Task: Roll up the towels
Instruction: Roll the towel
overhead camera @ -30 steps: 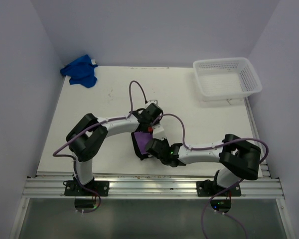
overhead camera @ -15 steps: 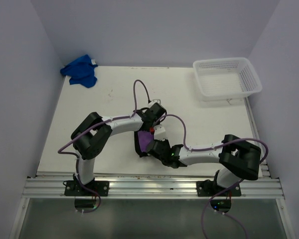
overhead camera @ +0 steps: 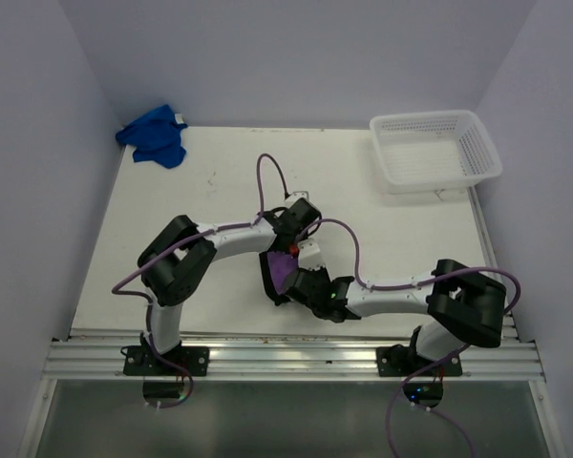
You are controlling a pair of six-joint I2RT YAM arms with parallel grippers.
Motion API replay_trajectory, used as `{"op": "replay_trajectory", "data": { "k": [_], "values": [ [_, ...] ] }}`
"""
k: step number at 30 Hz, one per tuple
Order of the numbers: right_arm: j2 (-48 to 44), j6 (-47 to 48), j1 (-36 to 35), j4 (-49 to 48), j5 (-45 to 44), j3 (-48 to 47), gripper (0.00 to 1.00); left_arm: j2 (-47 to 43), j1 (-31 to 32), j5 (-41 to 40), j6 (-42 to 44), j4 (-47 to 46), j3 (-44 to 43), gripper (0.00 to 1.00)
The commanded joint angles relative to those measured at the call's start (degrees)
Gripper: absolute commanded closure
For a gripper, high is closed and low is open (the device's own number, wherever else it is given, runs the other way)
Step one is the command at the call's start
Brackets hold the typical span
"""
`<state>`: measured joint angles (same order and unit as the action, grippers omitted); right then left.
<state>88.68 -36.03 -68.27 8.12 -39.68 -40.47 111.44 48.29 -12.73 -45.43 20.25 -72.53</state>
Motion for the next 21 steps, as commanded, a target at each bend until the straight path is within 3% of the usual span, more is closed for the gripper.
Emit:
{"op": "replay_trajectory", "data": {
  "k": [1, 10, 21],
  "values": [
    [-1.9, -0.9, -0.9, 6.7, -3.6, -2.9, 1.0, -0.3, -0.3, -1.5, -1.9, 1.1, 1.3, 1.0],
    [-2.3, 1.4, -3.0, 12.4, -8.7, -5.5, 1.0, -7.3, -4.4, 3.5, -6.2, -9.1, 10.5, 1.0],
    [3.8, 5.9, -11.6, 15.4, -17.3, -9.1, 1.0, -13.3, -6.0, 6.5, -10.3, -23.9, 21.0, 1.0]
  ]
}}
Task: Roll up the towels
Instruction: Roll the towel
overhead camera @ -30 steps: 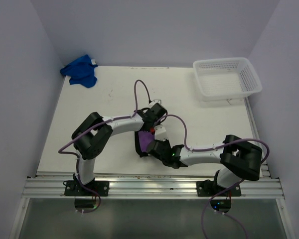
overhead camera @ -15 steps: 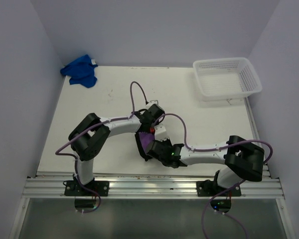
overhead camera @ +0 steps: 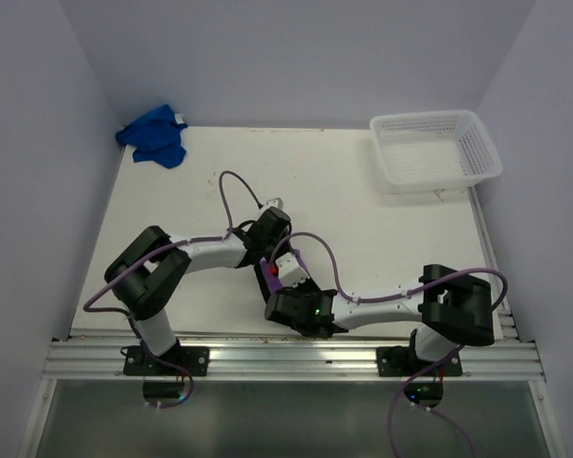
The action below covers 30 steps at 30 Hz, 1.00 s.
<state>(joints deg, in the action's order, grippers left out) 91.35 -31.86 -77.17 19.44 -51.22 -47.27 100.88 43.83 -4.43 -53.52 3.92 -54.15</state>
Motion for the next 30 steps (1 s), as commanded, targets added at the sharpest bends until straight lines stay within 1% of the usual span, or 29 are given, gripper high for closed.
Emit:
{"op": "replay_trajectory", "data": {
  "k": [1, 11, 12, 15, 17, 18, 20, 21, 24, 27, 29, 30],
  "values": [
    [1.4, 2.1, -3.2, 4.4, -6.1, -2.6, 1.0, -3.0, -1.8, -1.7, -2.8, -8.3, 3.3, 1.0],
    [5.7, 7.2, -9.0, 2.6, -4.9, -3.4, 0.99, -7.5, -3.6, -0.8, -6.1, -16.0, 11.7, 1.0],
    [6.4, 7.6, -9.4, 2.7, -4.9, -3.8, 0.95, -7.7, -3.7, -0.8, -6.2, -16.3, 12.0, 1.0],
    [7.7, 8.7, -10.8, 3.9, -5.6, -5.1, 0.94, -7.9, -3.8, -0.8, -6.3, -17.0, 12.9, 1.0],
    [8.5, 8.8, -11.4, 4.3, -5.4, -5.5, 0.91, -8.2, -3.8, -0.9, -6.4, -17.6, 13.8, 1.0],
    [8.4, 8.8, -11.4, 4.0, -4.9, -5.5, 0.85, -8.4, -3.8, -1.0, -6.5, -18.1, 14.2, 1.0],
    [6.3, 8.5, -11.4, 3.4, -2.9, -4.9, 0.76, -8.9, -3.8, -1.0, -6.4, -18.9, 15.0, 1.0],
    [5.2, 8.1, -11.3, 2.5, -2.0, -4.2, 0.7, -9.0, -3.8, -1.6, -6.3, -18.9, 15.1, 1.0],
    [-0.7, 6.7, -10.8, 1.2, 1.5, -2.8, 0.62, -10.0, -3.6, -2.2, -5.8, -19.4, 16.3, 1.0],
    [-6.6, 4.0, -9.2, -0.1, 4.9, -0.4, 0.57, -10.5, -3.5, -2.1, -5.8, -20.7, 17.8, 1.0],
    [-11.6, 2.1, -7.7, -1.8, 6.6, 0.9, 0.56, -10.9, -3.5, -1.6, -5.8, -21.8, 18.8, 1.0],
    [-13.6, 1.4, -6.8, -2.5, 9.1, 1.7, 0.56, -11.0, -3.6, -1.4, -5.8, -22.3, 19.2, 1.0]
  ]
}}
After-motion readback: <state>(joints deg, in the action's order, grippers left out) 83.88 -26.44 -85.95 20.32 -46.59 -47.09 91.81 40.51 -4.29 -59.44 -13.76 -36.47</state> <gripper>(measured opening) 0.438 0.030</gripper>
